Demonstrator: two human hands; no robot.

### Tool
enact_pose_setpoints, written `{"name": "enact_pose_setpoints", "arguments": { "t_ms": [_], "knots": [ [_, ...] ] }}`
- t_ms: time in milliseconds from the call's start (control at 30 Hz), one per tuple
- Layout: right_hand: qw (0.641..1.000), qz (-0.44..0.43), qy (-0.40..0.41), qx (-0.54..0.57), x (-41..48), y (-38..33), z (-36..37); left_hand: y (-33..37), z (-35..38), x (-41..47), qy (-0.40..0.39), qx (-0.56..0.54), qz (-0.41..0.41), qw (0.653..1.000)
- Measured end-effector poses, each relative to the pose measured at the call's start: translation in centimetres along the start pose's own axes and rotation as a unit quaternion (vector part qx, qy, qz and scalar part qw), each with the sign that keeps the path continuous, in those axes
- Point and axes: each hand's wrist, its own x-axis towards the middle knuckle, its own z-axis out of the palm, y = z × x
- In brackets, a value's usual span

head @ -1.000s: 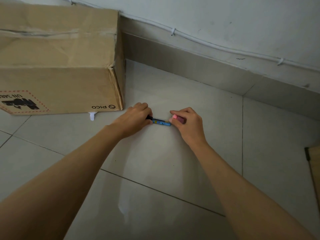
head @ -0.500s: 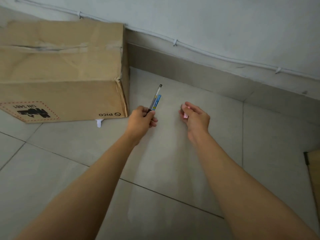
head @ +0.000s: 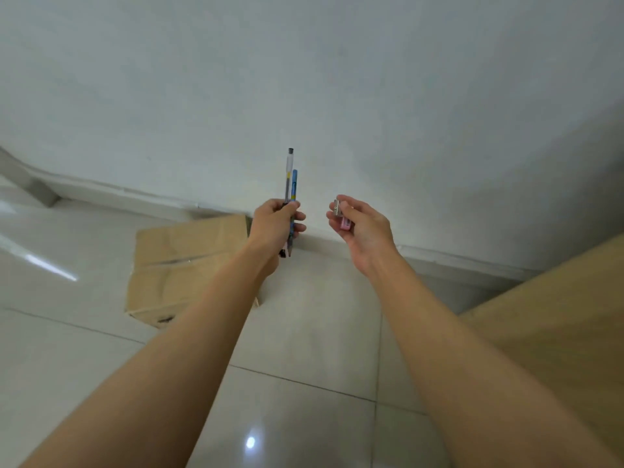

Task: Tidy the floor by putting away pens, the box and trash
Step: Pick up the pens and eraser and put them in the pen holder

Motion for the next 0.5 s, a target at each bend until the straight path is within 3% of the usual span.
{"name": "enact_pose_setpoints", "arguments": {
  "t_ms": [233,500],
  "knots": [
    [0.999,-0.03,0.02,0.024,-13.0,-22.1,3.3,21.8,2.9,-12.7,-0.068,0.015,0.005,0.998],
    [0.993,-0.079,0.076,0.051,-21.9,-37.6,-1.2,34.1,12.0,-22.5,-0.144,-0.017,0.009,0.989]
  ]
}}
